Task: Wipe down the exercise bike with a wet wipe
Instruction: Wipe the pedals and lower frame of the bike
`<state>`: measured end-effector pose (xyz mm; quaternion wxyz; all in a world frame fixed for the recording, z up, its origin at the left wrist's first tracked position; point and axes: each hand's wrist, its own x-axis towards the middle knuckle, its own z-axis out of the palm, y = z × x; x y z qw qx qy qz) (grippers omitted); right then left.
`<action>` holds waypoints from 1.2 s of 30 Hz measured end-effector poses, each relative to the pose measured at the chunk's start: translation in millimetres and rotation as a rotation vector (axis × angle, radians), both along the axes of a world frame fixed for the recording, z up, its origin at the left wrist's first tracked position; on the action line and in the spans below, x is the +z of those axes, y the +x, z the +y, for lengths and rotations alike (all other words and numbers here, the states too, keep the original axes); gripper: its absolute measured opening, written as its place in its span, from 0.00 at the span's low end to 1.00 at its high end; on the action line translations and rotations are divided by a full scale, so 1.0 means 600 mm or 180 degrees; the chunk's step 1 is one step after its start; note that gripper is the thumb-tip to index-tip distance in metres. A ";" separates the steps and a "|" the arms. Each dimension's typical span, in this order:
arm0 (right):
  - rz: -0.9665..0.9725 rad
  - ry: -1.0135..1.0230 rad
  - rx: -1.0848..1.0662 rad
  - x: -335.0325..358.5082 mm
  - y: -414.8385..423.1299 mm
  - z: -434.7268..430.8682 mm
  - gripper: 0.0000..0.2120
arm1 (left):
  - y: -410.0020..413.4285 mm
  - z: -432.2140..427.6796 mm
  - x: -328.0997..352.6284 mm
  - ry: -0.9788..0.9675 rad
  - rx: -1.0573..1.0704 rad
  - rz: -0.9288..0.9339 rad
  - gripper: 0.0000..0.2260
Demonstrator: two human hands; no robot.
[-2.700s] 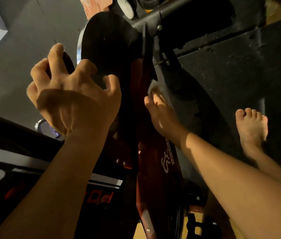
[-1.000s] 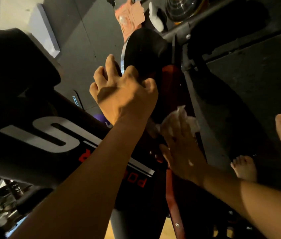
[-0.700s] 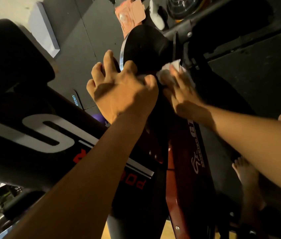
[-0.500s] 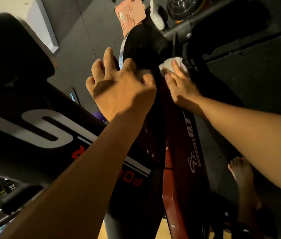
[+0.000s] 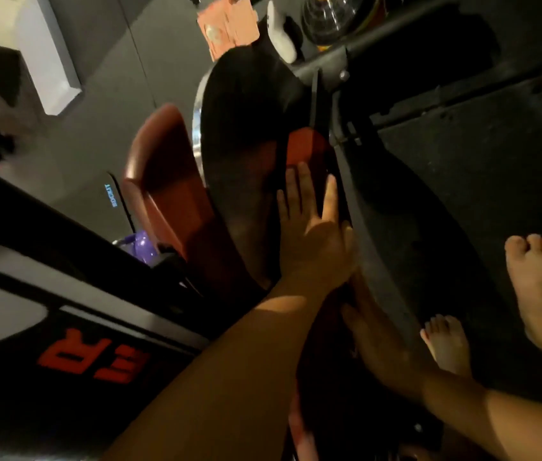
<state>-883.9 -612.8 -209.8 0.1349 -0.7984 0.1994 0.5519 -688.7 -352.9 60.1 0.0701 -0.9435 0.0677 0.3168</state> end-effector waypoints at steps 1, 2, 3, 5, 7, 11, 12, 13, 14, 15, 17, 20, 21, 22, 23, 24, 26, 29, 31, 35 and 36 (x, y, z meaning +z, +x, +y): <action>0.0098 -0.0182 0.0188 0.027 0.016 0.008 0.41 | 0.002 0.001 0.001 -0.0095 0.0056 -0.0010 0.33; 0.0165 -0.0111 0.0270 0.061 0.049 0.025 0.41 | 0.002 0.002 0.002 -0.0188 0.0124 -0.0022 0.33; 0.0015 -0.0152 0.0368 0.040 0.055 0.037 0.42 | 0.003 0.002 0.001 -0.0297 0.0193 -0.0037 0.32; 0.0088 0.0127 0.0205 0.035 0.064 0.054 0.38 | 0.003 0.005 0.001 -0.0524 0.0365 -0.0099 0.31; 0.0083 0.0285 -0.0031 0.030 0.050 0.062 0.32 | 0.003 0.007 0.002 -0.0601 0.0408 -0.0154 0.30; -0.0486 0.0042 0.0359 0.111 0.133 0.067 0.43 | 0.003 0.003 0.001 -0.0584 0.0371 -0.0221 0.29; -0.0811 0.0690 -0.0108 0.155 0.202 0.118 0.44 | 0.001 0.004 0.001 -0.0583 0.0367 -0.0225 0.29; -0.0881 0.1654 -0.0924 0.198 0.268 0.187 0.39 | 0.000 0.005 0.000 -0.0591 0.0369 -0.0222 0.29; -0.1249 0.2057 -0.1605 0.240 0.343 0.252 0.32 | 0.001 0.005 0.000 -0.0606 0.0365 -0.0217 0.29; -0.1508 0.2499 -0.1720 0.259 0.368 0.291 0.28 | 0.002 0.004 0.000 -0.0609 0.0355 -0.0213 0.30; -0.1941 0.2046 -0.0319 0.208 0.309 0.283 0.23 | 0.006 0.004 0.001 -0.0598 0.0322 -0.0214 0.30; -0.1229 -0.0063 0.0981 0.087 0.093 0.106 0.20 | 0.004 0.006 0.002 -0.0645 0.0315 -0.0203 0.29; -0.0662 -0.0463 0.0944 0.076 0.053 0.061 0.25 | 0.003 0.007 0.001 -0.0643 0.0282 -0.0205 0.29; -0.0565 -0.0604 0.0829 0.066 0.042 0.033 0.30 | 0.003 0.008 0.001 -0.0620 0.0244 -0.0211 0.28; -0.0703 -0.0715 0.0717 0.061 0.035 0.022 0.34 | 0.002 0.010 0.001 -0.0577 0.0209 -0.0220 0.28; -0.0699 -0.0827 0.0713 0.063 0.028 0.023 0.36 | 0.003 0.011 0.001 -0.0519 0.0175 -0.0231 0.28; -0.0484 -0.0738 0.0736 0.073 0.042 0.025 0.39 | 0.004 0.010 -0.001 -0.0436 0.0124 -0.0251 0.28; 0.0023 -0.0514 0.0851 0.074 0.035 0.024 0.45 | 0.002 0.008 -0.001 -0.0360 0.0025 -0.0308 0.27; 0.0095 -0.0531 0.1046 0.074 0.029 0.024 0.45 | 0.002 0.009 -0.001 -0.0277 -0.0012 -0.0334 0.27; -0.0032 -0.0551 0.1105 0.077 0.021 0.022 0.49 | 0.005 0.004 0.001 -0.0239 0.0010 -0.0347 0.27; 0.0062 -0.0534 0.1119 0.081 0.022 0.023 0.51 | 0.004 0.004 0.001 -0.0259 0.0007 -0.0334 0.26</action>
